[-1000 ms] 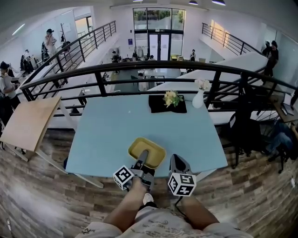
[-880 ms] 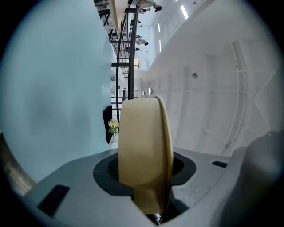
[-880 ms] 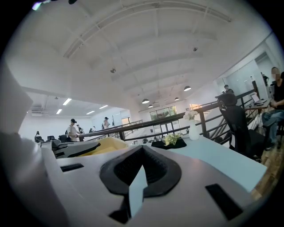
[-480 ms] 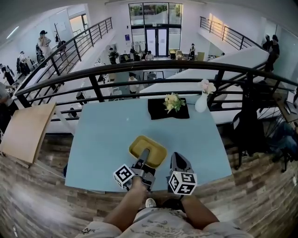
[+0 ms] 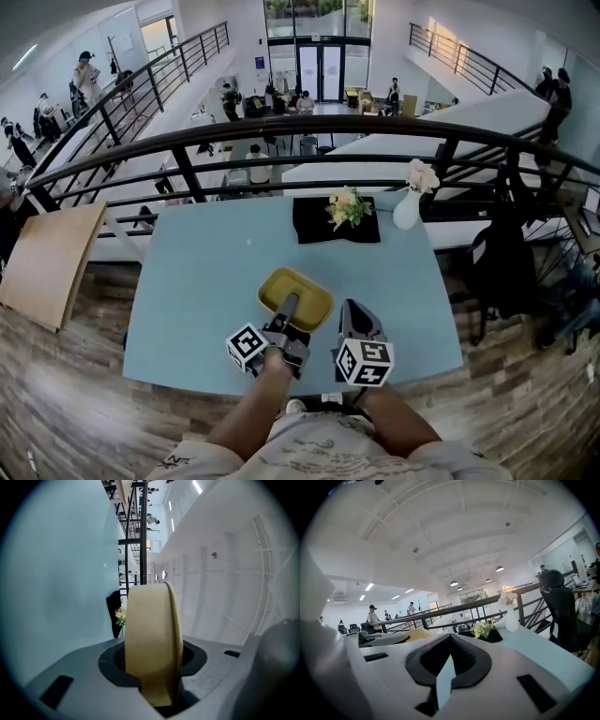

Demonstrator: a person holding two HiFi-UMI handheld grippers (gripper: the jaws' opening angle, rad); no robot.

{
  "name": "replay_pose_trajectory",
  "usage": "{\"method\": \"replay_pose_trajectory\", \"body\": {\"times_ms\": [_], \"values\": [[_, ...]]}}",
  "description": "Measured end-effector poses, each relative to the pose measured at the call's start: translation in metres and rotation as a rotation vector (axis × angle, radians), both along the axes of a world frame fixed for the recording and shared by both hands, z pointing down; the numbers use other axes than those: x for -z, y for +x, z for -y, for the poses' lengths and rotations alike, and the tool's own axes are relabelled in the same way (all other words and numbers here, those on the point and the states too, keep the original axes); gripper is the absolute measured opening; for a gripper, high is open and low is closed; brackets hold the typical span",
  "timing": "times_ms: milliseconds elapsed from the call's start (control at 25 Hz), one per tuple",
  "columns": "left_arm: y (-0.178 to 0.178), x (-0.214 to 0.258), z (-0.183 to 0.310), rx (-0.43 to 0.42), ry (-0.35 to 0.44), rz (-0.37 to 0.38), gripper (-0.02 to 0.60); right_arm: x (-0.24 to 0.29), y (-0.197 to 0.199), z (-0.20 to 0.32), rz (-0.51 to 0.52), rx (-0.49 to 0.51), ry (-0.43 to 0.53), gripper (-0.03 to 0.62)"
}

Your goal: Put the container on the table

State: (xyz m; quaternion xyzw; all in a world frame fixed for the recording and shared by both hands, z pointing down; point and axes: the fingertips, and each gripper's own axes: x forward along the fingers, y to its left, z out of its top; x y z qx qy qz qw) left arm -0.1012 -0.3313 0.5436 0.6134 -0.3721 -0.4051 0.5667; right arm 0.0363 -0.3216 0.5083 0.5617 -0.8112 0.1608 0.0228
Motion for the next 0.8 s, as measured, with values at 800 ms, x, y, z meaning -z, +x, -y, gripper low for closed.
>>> {"method": "replay_pose_trajectory", "body": {"times_ms": [800], "values": [[0.032,-0.063,0.124,-0.174,-0.043,0.028,0.175,-0.041,0.037,0.068,-0.060,-0.047,-0.093,0.003]]}}
